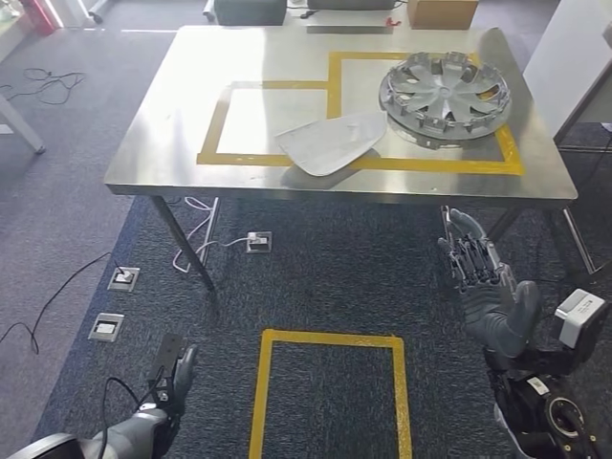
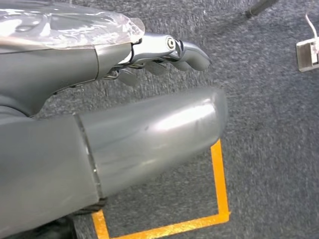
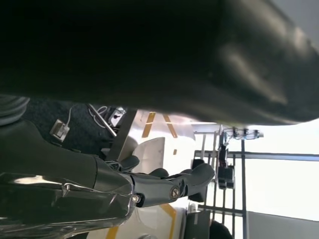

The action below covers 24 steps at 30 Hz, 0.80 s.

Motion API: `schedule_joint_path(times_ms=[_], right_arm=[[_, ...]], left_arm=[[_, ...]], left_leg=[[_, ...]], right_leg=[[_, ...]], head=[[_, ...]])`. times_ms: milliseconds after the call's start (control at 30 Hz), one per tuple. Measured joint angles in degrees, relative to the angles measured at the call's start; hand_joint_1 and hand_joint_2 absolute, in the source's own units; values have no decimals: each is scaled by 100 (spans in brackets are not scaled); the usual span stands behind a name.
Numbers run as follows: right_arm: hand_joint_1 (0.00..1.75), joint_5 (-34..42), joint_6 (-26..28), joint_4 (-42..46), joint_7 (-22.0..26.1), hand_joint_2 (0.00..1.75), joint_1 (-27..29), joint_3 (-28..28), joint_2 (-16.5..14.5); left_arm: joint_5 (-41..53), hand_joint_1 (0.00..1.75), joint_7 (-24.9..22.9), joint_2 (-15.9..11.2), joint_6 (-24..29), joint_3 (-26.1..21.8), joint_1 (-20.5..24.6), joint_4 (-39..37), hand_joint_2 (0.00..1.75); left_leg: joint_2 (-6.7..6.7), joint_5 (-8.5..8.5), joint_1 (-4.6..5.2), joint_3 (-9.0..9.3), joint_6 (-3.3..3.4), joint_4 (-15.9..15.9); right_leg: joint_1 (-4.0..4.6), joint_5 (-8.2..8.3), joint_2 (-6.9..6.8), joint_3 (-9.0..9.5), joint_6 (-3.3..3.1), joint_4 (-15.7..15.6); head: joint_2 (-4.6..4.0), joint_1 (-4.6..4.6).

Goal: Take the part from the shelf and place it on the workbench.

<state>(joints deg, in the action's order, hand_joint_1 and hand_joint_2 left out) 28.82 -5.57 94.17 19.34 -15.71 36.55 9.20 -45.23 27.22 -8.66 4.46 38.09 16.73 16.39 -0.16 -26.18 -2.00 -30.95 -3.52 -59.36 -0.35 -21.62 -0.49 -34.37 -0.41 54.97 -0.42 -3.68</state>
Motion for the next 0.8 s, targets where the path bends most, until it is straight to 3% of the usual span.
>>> schedule_joint_path(times_ms=[67,133,167,233,300,333,367,400,467,533,567,633,667,700,800], right_arm=[[0,-3,0,1,1,0,-1,-17,-2],[0,-4,1,-3,1,0,13,-32,-2],[0,-4,1,-5,-2,0,24,-37,-2],[0,-4,3,-7,-2,0,42,-47,-2],[0,-4,8,-7,1,0,51,-62,-2],[0,-4,10,-7,1,0,56,-69,-2],[0,-4,10,-8,0,0,61,-75,-2],[0,-4,10,-8,0,0,64,-78,-2],[0,-4,7,-4,1,0,63,-84,-2],[0,-4,5,9,4,0,64,-96,-2],[0,-4,5,15,5,0,65,-104,-2],[0,1,5,19,4,0,74,-115,-2],[0,8,6,19,0,0,77,-118,-3],[0,16,8,19,-5,0,82,-120,-4],[0,36,17,22,-28,0,117,-131,-9]], left_arm=[[2,0,2,4,1,-1,-2,0,0],[3,0,3,5,2,-1,-15,0,0],[3,0,2,7,2,-1,-16,0,0],[2,0,2,1,2,-2,-11,0,0],[2,0,3,-3,3,-2,-12,0,0],[2,0,3,-4,4,-2,-15,0,0],[2,0,3,-4,4,-2,-18,0,0],[2,0,3,-3,4,-2,-20,0,0],[3,0,3,4,4,-2,-20,1,0],[2,0,3,14,4,-2,-20,2,0],[2,0,3,15,4,-2,-21,2,0],[1,0,3,8,4,-2,-30,2,0],[2,0,3,4,4,-2,-36,2,0],[3,0,2,1,5,-2,-42,2,0],[2,0,-3,-22,20,-2,-49,2,0]], left_leg=[[-26,-69,34,152,83,339],[-15,6,57,68,234,369],[-2,58,65,13,309,373],[26,178,74,-117,436,391],[30,298,105,-259,487,389],[31,355,122,-326,493,387],[30,413,138,-395,493,385],[29,470,151,-459,489,384],[26,581,165,-561,469,384],[24,693,164,-605,422,401],[25,757,154,-611,391,428],[25,868,142,-620,324,499],[19,801,143,-658,297,472],[12,606,144,-725,273,348],[5,-333,125,-1022,205,-689]], right_leg=[[8,76,4,-84,73,48],[-17,130,11,-145,148,55],[-33,33,14,-194,177,118],[-51,-509,19,-343,214,621],[-50,-1095,21,-474,222,1458],[-45,-1197,23,-472,214,1760],[-35,-1160,24,-385,195,1884],[-19,-1013,26,-196,165,1772],[36,-757,36,413,67,1009],[93,-792,47,954,-6,150],[118,-840,52,1074,-27,-88],[119,-744,42,1035,-40,-211],[102,-660,29,970,-62,-239],[81,-566,14,891,-89,-266],[66,-287,1,589,-142,-273]], head=[[0,-1],[0,34],[0,47],[0,81],[0,111],[0,119],[0,122],[0,122],[0,121],[0,116],[0,117],[0,124],[0,129],[0,119],[0,75]])
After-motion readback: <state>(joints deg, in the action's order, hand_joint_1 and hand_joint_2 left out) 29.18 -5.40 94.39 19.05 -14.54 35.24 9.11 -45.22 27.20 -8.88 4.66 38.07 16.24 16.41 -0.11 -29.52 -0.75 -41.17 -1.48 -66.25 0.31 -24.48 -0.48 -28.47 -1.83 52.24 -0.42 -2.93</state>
